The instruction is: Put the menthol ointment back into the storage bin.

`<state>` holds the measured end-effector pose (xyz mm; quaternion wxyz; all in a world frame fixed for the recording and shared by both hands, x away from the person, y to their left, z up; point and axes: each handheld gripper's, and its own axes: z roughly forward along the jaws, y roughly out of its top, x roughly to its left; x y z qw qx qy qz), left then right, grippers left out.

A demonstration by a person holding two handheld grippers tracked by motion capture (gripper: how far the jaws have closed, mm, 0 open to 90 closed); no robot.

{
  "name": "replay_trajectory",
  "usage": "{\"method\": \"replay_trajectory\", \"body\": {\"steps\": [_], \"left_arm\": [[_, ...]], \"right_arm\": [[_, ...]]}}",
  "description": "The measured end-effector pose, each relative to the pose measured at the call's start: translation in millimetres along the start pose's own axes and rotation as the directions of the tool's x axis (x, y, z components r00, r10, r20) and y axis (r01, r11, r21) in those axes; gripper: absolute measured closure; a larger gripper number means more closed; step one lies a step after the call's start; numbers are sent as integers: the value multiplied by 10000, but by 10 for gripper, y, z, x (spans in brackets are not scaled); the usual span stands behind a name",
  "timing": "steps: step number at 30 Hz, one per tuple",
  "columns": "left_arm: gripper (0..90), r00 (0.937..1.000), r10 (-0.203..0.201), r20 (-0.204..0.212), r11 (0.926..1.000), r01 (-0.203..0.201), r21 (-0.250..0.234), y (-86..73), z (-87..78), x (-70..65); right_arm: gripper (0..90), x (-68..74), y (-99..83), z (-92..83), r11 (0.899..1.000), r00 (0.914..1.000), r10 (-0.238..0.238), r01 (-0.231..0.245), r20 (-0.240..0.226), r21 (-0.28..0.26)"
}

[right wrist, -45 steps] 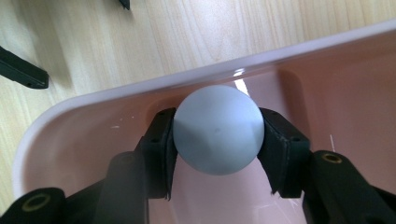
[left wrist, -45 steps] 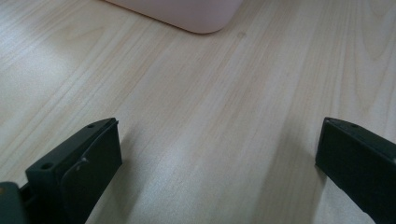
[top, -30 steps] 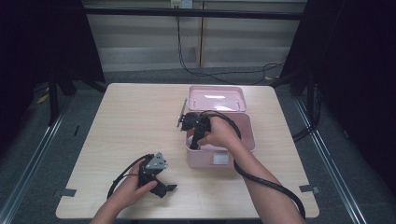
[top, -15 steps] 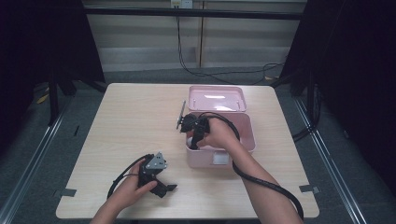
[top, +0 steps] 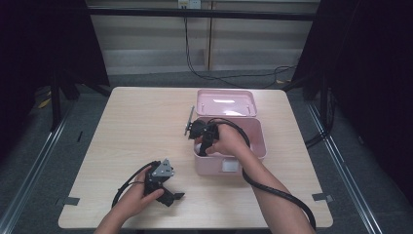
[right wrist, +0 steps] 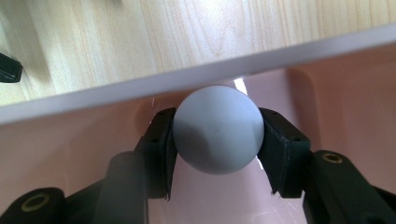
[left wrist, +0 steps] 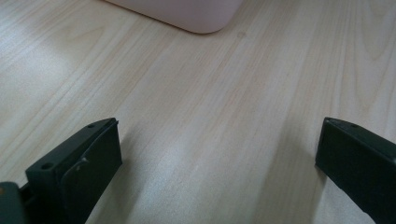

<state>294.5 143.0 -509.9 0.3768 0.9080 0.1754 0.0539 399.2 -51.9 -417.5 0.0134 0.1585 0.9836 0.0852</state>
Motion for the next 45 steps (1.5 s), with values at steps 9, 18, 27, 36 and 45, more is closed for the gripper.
{"method": "replay_trajectory", "body": {"steps": [9,18,27,36,45], "left_arm": [[0,10000,-7,4,10000,7,12,0,0,0],[0,10000,-1,1,10000,1,14,0,0,0],[0,10000,-6,6,10000,6,12,0,-1,0],[0,10000,-13,6,10000,13,6,0,0,-1],[0,10000,0,4,10000,0,4,0,0,0]], "right_arm": [[502,8,1,21,9999,9999,-104,104,7,70],[509,-1,-7,-14,9999,9999,-111,112,27,-71],[504,-2,-16,-27,10000,10000,-75,75,-31,-45],[423,0,-26,-66,9998,9997,182,-183,-167,-51],[321,-29,-64,-156,9990,9988,442,-442,-189,-7]]}}
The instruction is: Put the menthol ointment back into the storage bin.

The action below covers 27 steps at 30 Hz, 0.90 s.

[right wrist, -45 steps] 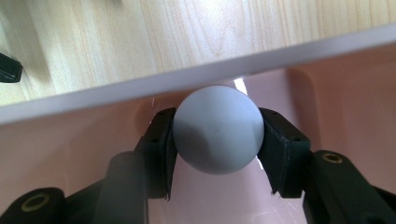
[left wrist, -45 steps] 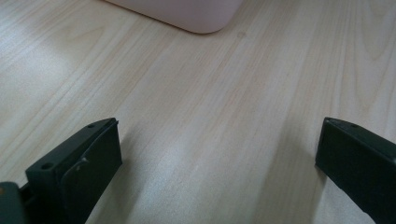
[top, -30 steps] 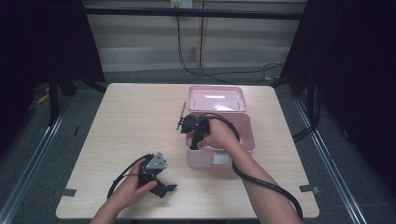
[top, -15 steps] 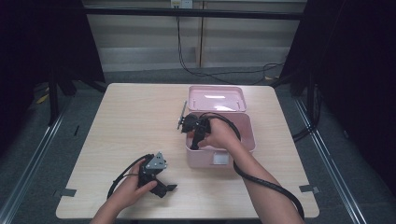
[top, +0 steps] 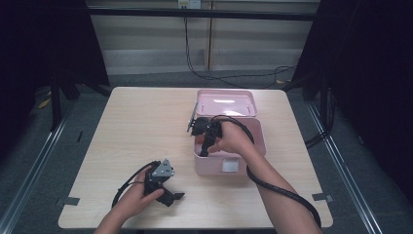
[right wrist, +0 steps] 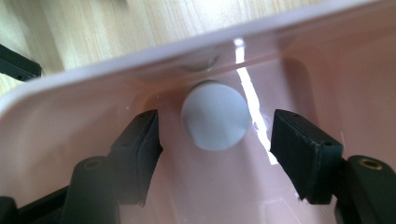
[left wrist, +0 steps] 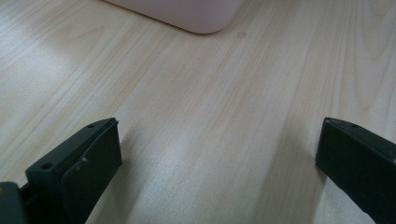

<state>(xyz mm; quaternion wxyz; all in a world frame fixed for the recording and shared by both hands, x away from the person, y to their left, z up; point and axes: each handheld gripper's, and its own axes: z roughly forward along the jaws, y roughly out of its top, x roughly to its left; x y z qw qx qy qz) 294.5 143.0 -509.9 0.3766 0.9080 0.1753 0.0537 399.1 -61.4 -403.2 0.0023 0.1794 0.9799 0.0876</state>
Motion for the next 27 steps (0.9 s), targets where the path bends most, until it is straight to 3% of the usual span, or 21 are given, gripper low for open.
{"method": "replay_trajectory", "body": {"steps": [8,27], "left_arm": [[0,10000,-4,-3,10000,4,-8,0,0,0],[0,10000,12,18,10000,-12,21,1,-2,1]], "right_arm": [[245,-37,-69,-122,9996,9995,270,-270,167,6],[215,-90,-293,-488,9972,9970,714,-708,295,-224]]}}
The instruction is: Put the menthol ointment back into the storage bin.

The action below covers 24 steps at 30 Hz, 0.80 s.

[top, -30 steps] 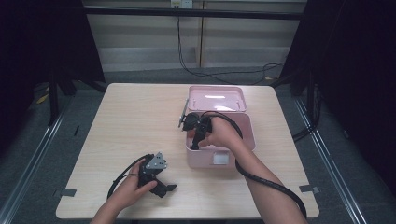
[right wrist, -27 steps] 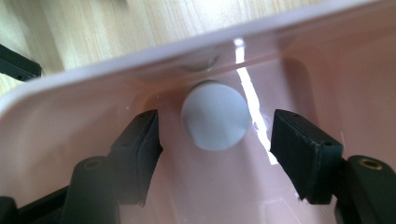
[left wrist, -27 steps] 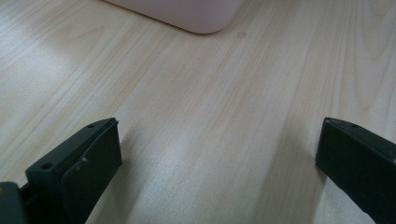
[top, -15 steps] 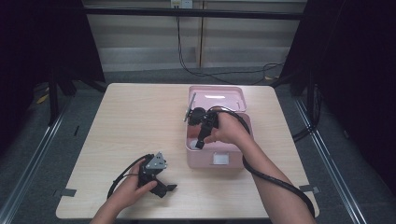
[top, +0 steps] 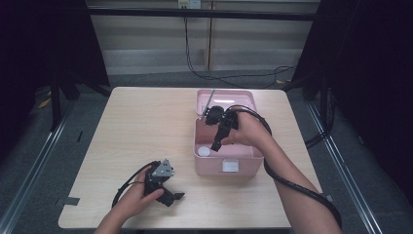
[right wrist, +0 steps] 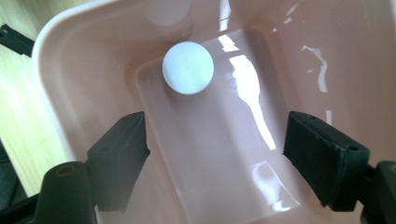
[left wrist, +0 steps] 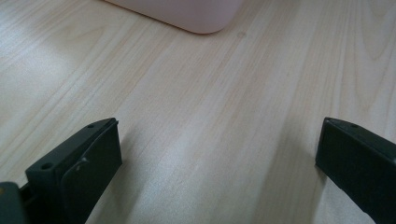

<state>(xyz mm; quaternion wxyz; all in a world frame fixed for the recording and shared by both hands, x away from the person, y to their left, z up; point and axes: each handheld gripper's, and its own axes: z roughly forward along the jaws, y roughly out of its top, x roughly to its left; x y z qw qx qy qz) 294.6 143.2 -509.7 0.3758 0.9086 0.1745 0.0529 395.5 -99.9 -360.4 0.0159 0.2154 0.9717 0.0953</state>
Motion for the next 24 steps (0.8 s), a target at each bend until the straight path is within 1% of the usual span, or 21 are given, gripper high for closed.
{"method": "replay_trajectory", "body": {"steps": [1,2,3,8,9,15,24], "left_arm": [[0,10000,-11,2,10000,11,-12,0,1,-1],[0,10000,-6,1,10000,6,-5,0,1,0],[0,10000,-5,4,10000,5,-12,0,0,0],[0,10000,15,3,10000,-15,7,0,-1,1],[0,10000,10,4,10000,-10,0,0,0,1],[0,10000,18,-38,10000,-18,22,1,-2,0],[0,10000,42,-36,10000,-42,39,1,-2,1]], "right_arm": [[215,-4,-11,-22,10000,10000,-39,39,44,-17],[215,-2,-23,-46,10000,10000,49,-49,38,15],[215,-8,-36,-65,10000,10000,-20,20,70,-29],[215,0,-93,-177,10000,9999,-20,21,113,-73],[215,5,-105,-199,9999,10000,37,-36,73,-97],[216,25,-179,-305,10000,9999,-66,67,100,-59],[218,47,-316,-473,9999,9999,-9,12,158,-130]]}}
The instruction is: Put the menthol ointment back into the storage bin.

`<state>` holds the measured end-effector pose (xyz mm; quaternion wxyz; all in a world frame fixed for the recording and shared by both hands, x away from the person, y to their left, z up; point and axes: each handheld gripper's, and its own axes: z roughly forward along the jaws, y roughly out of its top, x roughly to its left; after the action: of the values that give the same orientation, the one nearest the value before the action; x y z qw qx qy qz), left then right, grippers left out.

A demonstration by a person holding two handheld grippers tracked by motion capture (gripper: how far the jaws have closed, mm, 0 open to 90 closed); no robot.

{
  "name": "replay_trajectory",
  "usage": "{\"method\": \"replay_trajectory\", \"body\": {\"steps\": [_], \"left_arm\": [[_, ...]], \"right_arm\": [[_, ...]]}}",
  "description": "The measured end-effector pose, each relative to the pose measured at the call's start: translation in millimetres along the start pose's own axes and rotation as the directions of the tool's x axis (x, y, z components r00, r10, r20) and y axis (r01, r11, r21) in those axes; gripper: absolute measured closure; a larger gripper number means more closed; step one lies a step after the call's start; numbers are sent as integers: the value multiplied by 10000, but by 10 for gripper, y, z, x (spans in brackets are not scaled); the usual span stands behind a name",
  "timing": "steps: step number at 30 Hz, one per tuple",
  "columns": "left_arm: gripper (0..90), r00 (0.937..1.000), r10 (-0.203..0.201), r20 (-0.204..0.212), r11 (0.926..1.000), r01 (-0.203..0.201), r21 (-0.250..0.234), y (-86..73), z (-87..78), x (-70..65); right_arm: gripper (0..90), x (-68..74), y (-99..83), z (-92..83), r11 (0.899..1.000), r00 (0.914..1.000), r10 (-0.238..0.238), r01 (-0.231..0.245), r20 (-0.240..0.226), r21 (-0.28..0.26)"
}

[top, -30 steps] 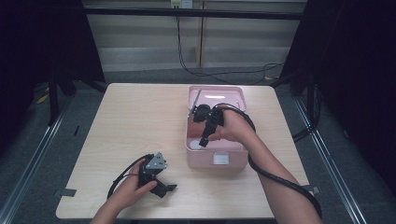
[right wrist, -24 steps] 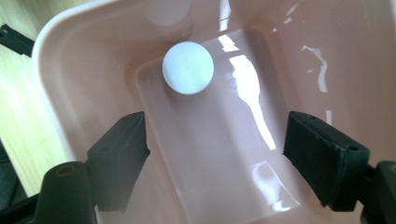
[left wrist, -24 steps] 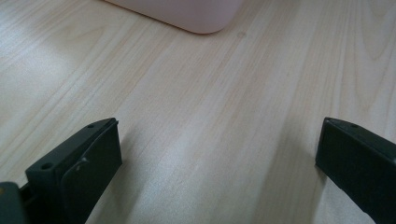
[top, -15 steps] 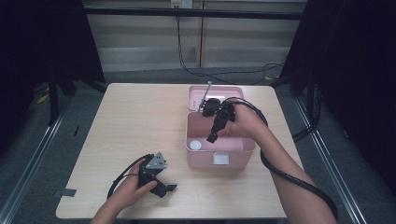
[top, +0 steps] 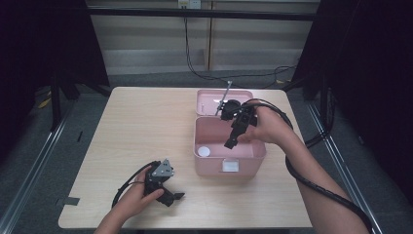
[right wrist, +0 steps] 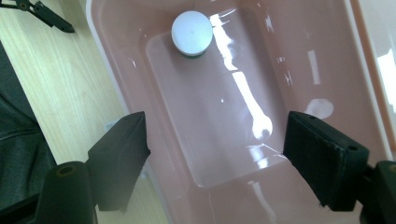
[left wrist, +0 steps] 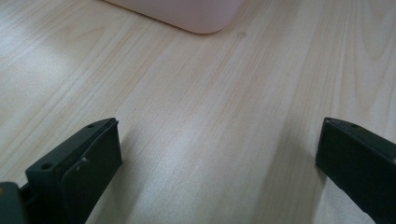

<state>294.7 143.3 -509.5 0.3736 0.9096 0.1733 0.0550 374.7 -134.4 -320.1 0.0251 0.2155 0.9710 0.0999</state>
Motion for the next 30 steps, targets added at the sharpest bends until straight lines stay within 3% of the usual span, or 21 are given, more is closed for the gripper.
{"method": "replay_trajectory", "body": {"steps": [19,30], "left_arm": [[0,10000,13,-1,10000,-13,12,0,-1,1],[0,10000,4,-16,10000,-4,-13,-1,1,0]], "right_arm": [[218,62,-322,-159,9998,9998,154,-156,-141,-133],[216,78,-713,-274,9986,9988,496,-497,-49,-176]]}}
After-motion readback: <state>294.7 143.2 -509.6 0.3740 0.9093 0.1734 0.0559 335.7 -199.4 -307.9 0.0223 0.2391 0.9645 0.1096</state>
